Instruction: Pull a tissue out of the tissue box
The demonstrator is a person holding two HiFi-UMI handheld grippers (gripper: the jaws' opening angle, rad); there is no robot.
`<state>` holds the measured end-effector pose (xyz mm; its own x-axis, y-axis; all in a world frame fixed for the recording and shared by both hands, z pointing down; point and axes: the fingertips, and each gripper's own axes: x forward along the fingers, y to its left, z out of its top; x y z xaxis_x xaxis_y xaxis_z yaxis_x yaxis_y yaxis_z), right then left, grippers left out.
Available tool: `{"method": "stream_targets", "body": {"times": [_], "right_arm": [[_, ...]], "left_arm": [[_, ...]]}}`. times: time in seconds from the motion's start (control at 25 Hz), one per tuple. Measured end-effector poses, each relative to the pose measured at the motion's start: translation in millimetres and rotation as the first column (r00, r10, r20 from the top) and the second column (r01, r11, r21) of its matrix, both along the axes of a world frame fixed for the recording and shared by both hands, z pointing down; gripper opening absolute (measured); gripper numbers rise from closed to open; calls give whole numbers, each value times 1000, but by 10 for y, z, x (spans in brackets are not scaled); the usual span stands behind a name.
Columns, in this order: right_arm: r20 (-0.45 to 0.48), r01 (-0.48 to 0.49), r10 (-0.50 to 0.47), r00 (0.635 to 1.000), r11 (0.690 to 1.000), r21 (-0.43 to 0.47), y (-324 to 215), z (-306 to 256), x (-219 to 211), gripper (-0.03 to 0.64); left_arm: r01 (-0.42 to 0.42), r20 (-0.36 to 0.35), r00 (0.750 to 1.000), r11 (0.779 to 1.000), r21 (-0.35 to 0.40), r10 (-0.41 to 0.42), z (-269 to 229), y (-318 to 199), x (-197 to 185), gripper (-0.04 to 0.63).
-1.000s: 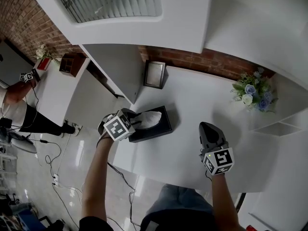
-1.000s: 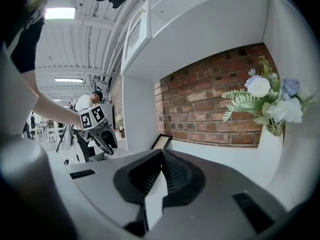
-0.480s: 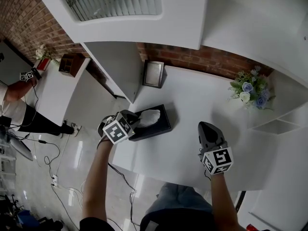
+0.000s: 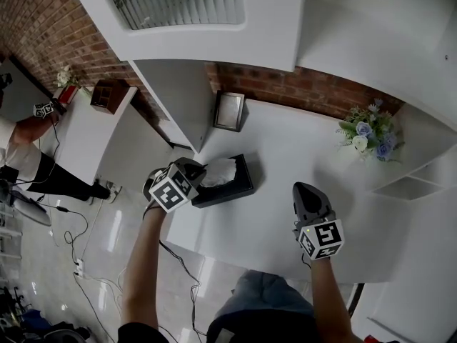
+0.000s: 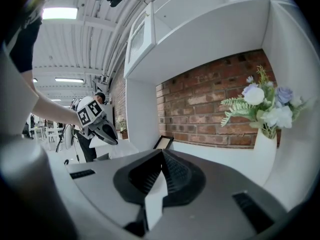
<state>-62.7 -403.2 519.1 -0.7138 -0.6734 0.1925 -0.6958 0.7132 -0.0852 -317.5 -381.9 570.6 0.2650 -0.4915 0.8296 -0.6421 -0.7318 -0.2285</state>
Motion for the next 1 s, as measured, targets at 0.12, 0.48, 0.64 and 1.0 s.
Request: {"method": "stream_targets", "body": {"times": [0.12,0.48,0.64,1.0], "right_arm": [[2,4,-4,1000,1000,8,32,-29,3,-2],[11,4,-5,1000,1000,29,109,-131,58,-1],[15,7,-7,1000,999,43,139,-190,88,-2],[3,14,-14,1000,993,115,120,-439,226,-2]], "left_arm": [[6,1,1000,999,34,-6,-97,-12,9,11],[36,-2,999,990,134,-36,-442,-34,20,11],[43,-1,999,983,181,-44,-609,-23,68,11],[144,-116,987,911,388,-107,-1264,48,308,11]]}}
